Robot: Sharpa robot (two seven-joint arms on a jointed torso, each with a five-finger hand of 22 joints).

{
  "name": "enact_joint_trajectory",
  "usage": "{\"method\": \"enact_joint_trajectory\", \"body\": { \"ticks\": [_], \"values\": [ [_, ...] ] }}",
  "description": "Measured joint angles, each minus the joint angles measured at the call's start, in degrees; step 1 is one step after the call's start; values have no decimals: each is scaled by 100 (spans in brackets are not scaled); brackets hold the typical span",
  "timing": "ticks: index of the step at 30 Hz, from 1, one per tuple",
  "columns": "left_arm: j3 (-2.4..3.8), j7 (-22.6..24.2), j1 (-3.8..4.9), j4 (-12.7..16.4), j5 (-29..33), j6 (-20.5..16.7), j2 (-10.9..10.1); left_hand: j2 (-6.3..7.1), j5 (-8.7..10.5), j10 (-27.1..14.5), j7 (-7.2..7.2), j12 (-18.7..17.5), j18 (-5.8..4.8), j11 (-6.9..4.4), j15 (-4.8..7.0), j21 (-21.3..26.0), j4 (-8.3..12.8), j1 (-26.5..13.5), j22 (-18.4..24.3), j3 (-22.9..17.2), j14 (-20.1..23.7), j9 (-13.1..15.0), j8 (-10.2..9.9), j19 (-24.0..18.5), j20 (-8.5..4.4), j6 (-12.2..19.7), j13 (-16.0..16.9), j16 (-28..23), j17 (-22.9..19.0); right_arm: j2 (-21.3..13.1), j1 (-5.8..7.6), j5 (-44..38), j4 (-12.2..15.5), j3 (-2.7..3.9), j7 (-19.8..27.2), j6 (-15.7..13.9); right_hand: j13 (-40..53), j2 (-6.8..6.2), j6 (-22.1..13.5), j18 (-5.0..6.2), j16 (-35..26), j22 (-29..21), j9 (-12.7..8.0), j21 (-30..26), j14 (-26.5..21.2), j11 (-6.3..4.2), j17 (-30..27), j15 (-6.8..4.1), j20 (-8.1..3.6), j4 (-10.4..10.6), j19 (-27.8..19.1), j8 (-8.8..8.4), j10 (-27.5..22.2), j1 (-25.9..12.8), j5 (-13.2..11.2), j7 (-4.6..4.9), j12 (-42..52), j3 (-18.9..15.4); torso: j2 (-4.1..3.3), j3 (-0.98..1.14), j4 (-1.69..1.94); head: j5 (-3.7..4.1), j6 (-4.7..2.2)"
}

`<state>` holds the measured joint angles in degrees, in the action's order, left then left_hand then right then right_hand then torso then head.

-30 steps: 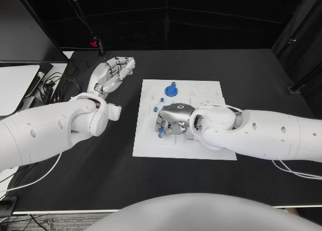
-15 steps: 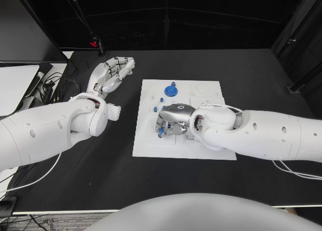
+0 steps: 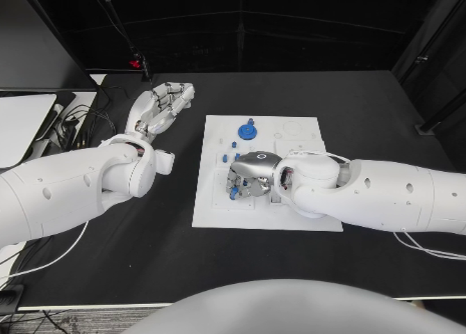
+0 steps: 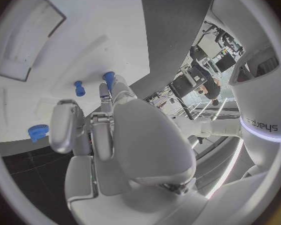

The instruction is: Assemble the parts on the task board

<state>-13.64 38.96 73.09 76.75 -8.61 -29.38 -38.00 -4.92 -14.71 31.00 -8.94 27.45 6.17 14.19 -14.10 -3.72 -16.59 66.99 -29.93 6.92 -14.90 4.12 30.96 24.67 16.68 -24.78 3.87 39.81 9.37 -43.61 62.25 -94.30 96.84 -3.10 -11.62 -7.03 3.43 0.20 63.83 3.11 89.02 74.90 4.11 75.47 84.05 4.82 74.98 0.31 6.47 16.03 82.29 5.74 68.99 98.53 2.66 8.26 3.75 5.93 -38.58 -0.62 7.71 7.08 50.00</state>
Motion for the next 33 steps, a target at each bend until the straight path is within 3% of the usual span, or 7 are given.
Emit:
{"method": "enact_joint_trajectory", "body": {
  "ticks": [3, 8, 12, 18, 26, 30, 33],
  "values": [
    [0, 0, 0, -2, 0, 1, 4, 0, 0, 0, 0, 0, 0, 0, 0, 0, 0, 0, 0, 0, 0, 0, 0, 0, 0, 0, 0, 0, 0, 14, 1, 2, 0, 1, -14, 21, 6, -16, -63, 0, 0, 0, -13, -28, -4, 52, 0, 22, 21, 0, -21, -57, -116, -16, 0, 46, 2, 0, 0, 1, 1, -1, 0],
    [0, 0, 0, -4, 0, 2, 5, 0, 0, 0, 0, 0, 0, 0, 0, 0, 0, 0, 0, 0, 0, 0, 0, 0, 0, 0, 0, 0, 0, 10, -10, 3, -11, -14, -31, 57, 4, -261, -749, 60, -49, 0, -46, -189, 6, 225, 0, 179, 125, 30, -125, -199, -729, -263, 17, 210, -10, -71, 0, 2, 3, -1, 0],
    [0, 0, 0, -5, 0, 2, 6, 0, 0, 0, 0, 0, 0, 0, 0, 0, 0, 0, 0, 0, 0, 0, 0, 0, 0, 0, 0, 0, 0, -4, -13, 4, -7, -16, -6, 42, 18, -422, -1107, 91, -91, 0, -45, -275, -10, 266, 0, 195, 185, 2, -185, -199, -1036, -424, 17, 235, -10, -199, 0, -1, 3, -1, 0],
    [0, 0, 0, -7, 0, 6, 9, 0, 0, 0, 0, 0, 0, 0, 0, 0, 0, 0, -1, 0, 0, 0, 0, 0, 0, 0, 0, 0, 1, -43, -13, 12, 22, -16, 156, -136, 36, -581, -1246, 91, -150, 0, -16, -316, -10, 254, 0, 195, 205, 26, -205, -159, -1342, -720, 17, 226, 62, -317, 0, -1, 1, 9, 0],
    [0, 0, 0, -8, 0, 13, 6, 0, 0, 0, 0, 0, 0, 0, 0, 0, 0, 0, -1, 0, 0, 1, 0, 0, 0, 0, 0, 0, 1, -307, -16, 412, 205, -15, 714, -1055, 71, -572, -1254, 91, -150, 0, 17, -339, -10, 298, 0, 236, 205, 33, -205, -51, -1359, -856, 17, 280, 229, -324, 6, -1, -3, 47, 0],
    [0, 0, 0, -10, 0, 18, 7, -12, 0, 0, 0, 0, 0, 0, 0, 0, 0, 12, -1, 0, 0, 1, 0, 0, 0, 0, 0, 0, -1, -657, -1, 1115, 429, -11, 1059, -1621, 81, -520, -1193, 90, -150, 0, 31, -339, -2, 329, 0, 268, 205, -8, -205, 3, -1328, -871, 17, 340, 339, -283, 12, -1, -1, 84, 0],
    [0, 0, 0, -10, 0, 23, 11, -38, 0, 0, 0, 24, 0, 0, 0, 0, 0, 38, -1, 0, 0, 1, 0, 0, 0, 0, 0, 0, -13, -1003, 109, 1824, 605, -12, 1280, -1898, 81, -423, -1223, 140, -227, -13, 31, -464, -11, 328, 0, 277, 280, -10, -280, 31, -1329, -928, 57, 375, 426, -281, 14, -3, 10, 145, 0]
  ]
}}
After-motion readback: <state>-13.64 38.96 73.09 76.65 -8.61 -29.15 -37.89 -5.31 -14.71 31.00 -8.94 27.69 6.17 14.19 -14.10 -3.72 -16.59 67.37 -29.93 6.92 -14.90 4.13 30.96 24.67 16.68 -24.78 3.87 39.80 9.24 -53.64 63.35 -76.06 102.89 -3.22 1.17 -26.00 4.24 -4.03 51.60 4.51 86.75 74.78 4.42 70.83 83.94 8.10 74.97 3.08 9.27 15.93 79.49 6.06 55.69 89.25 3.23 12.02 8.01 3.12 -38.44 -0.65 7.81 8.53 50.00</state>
